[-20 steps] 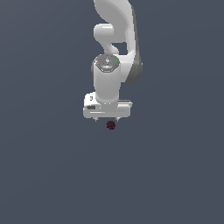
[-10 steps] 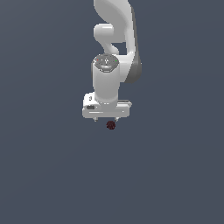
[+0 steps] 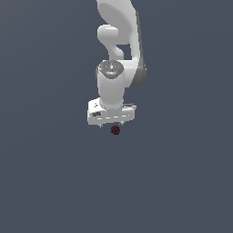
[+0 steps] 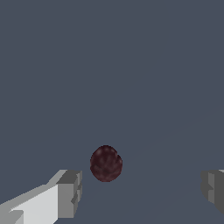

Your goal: Pick up the object and move it to a goal position.

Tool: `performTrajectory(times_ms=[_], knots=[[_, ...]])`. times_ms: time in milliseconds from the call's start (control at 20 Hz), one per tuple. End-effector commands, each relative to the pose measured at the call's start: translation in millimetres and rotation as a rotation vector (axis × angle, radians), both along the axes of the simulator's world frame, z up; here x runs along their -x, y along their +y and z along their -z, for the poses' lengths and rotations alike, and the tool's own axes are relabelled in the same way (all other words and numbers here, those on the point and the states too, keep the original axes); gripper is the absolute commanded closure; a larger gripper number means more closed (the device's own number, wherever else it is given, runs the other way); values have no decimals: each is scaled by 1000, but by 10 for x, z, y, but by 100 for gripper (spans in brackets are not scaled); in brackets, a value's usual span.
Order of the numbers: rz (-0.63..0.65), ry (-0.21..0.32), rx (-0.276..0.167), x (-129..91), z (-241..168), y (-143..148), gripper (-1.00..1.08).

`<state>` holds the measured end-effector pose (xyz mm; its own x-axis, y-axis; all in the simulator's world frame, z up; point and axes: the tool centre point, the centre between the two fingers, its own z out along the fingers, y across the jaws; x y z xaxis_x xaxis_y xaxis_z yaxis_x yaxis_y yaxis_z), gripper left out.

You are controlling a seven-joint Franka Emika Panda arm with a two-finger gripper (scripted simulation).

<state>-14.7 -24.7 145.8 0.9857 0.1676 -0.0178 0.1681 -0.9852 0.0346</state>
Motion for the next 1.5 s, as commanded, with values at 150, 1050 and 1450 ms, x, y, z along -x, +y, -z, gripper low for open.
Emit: performTrajectory(times_ms=[150, 1050, 1450], knots=[[-120, 2, -7, 86, 153, 30, -92], [-534, 1, -36, 424, 625, 167, -92], [-580, -1, -39, 466, 674, 186, -92]])
